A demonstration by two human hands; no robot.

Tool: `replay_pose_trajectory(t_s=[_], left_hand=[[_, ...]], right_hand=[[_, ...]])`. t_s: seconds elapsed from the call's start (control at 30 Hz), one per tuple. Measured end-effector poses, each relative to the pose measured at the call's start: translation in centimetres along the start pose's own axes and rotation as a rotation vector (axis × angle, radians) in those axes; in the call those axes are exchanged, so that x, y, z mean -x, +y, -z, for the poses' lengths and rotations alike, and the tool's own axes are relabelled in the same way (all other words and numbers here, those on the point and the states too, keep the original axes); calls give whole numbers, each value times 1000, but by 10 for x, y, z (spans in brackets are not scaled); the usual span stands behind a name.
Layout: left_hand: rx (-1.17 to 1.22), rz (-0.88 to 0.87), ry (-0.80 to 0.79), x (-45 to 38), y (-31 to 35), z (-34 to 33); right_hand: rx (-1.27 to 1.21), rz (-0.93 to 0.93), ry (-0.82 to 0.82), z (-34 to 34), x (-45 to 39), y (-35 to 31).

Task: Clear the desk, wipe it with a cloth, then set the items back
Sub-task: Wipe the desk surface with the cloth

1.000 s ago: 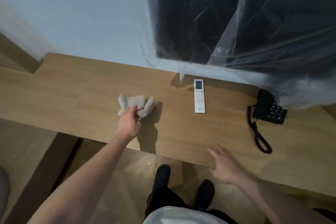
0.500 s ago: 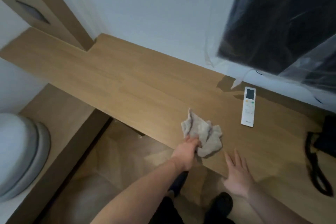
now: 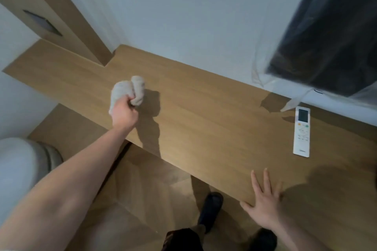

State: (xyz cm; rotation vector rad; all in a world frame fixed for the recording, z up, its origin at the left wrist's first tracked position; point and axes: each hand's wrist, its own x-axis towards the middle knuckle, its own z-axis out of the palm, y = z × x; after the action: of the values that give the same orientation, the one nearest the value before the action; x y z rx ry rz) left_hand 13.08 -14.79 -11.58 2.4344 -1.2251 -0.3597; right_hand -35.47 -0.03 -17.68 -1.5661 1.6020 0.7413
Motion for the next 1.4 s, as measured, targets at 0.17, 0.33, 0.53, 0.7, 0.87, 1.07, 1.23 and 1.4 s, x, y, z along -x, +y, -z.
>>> replay_pose_trajectory(t_s=[0.17, 0.33, 0.53, 0.7, 0.87, 1.07, 1.23, 1.4], left_hand=[[-249, 67, -378, 30, -58, -58], [-192, -180, -440, 103, -26, -85], [-52, -595, -755, 175, 20, -61], [-11, -316, -403, 79, 17, -4], [-93, 17, 44, -31, -28, 51], [-292, 111, -274, -20, -67, -11], [-116, -36, -264, 118, -1, -99], [222, -504, -535, 175, 98, -118]], right_hand=[[27, -29, 18, -8, 1, 3], [28, -44, -27, -5, 3, -5], [33, -83, -70, 5, 8, -10], [28, -106, -78, 8, 10, -12], [8, -81, -100, 8, 13, -13], [4, -79, -87, 3, 10, -10], [-8, -82, -74, 4, 13, -11], [-19, -89, -78, 6, 11, -11]])
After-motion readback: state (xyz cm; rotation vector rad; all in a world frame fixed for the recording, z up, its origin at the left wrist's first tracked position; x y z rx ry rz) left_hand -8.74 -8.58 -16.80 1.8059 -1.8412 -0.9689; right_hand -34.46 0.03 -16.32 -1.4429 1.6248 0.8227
